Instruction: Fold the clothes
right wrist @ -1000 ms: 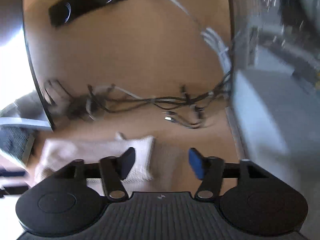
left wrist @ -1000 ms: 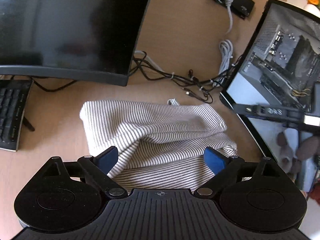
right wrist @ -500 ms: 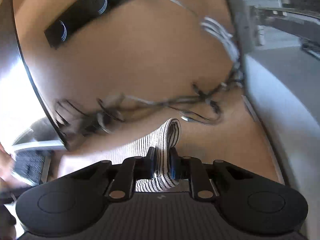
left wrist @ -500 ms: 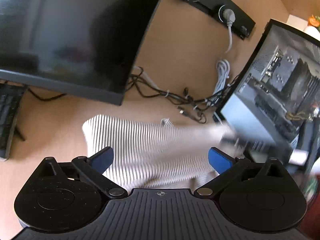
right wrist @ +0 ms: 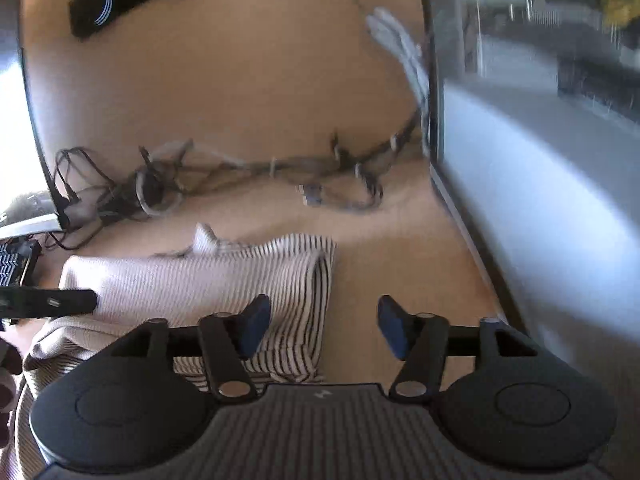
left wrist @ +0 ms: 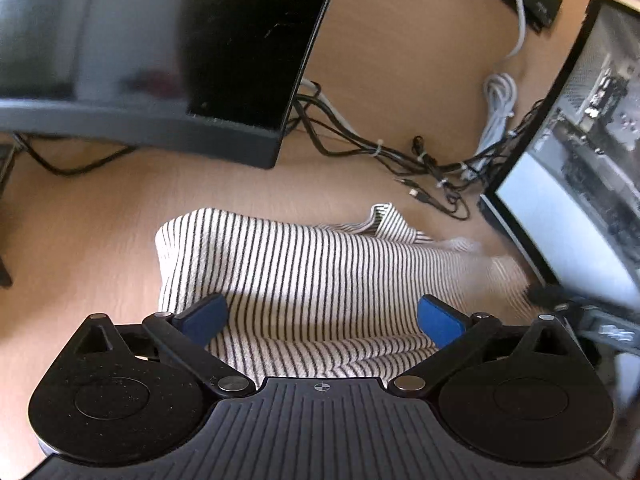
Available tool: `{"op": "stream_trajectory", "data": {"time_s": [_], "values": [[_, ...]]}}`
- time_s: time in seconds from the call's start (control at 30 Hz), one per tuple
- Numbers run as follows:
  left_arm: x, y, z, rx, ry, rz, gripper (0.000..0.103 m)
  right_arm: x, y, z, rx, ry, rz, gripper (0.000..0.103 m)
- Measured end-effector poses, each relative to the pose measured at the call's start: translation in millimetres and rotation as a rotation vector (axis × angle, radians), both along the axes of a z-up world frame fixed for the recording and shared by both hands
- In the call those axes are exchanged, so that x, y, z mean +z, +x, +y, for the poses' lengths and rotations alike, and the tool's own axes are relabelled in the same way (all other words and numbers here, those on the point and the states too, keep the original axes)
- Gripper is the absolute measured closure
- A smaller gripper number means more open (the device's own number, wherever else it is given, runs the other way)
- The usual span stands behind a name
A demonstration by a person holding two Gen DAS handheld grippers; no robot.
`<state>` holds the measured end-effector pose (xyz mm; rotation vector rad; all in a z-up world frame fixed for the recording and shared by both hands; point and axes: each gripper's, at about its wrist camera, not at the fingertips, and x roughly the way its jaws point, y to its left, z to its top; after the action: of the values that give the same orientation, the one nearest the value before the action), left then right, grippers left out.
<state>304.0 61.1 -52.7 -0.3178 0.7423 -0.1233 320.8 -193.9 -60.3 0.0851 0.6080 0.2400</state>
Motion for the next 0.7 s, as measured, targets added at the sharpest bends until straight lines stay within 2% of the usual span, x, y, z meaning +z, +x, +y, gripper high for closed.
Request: {"op": "stream_trajectory", "data": {"time_s": [0.03,0.13,0.17,0.2,0.23,0.27,0.37,0.43,0.5,0.6,0.67,0.7], "values": [[3,0,-2,0.011,0.007,0.002,0.0,5,-2,2,0.018,0.001,-0.032,0.028],[11,-12,-10,0.006,0.007,-0.025,0.0,20,-1,14,0.104,0.009,-0.101,0.031],[8,-17,-12,0.008,0.001,-0.013,0.0,23,3,19,0.144,0.015,-0.104,0.043],[4,-21,-14,0.008,0.001,-0.003,0.0,26,9,26,0.18,0.022,-0.097,0.065],[0,-25,-16,0.008,0.002,0.007,0.0,27,19,32,0.209,0.051,-0.066,0.075],[-2,-31,-20,0.001,0.029,-0.006,0.0,28,31,37,0.236,0.098,-0.024,0.076],[-3,-48,-29,-0.017,0.095,-0.045,0.0,25,74,54,0.318,0.307,0.163,0.075],[-6,-58,-35,-0.034,0.115,-0.07,0.0,23,102,73,0.346,0.385,0.267,0.058],[-11,-67,-40,-0.054,0.159,-0.105,0.0,20,120,95,0.352,0.351,0.307,0.05],[-17,-74,-45,-0.065,0.203,-0.146,0.0,8,146,120,0.33,0.303,0.444,0.047],[-17,-78,-42,-0.051,0.185,-0.167,0.0,-3,156,128,0.294,0.309,0.539,0.043],[-17,-78,-41,-0.051,0.174,-0.166,0.0,-8,162,132,0.276,0.311,0.586,0.036]]}}
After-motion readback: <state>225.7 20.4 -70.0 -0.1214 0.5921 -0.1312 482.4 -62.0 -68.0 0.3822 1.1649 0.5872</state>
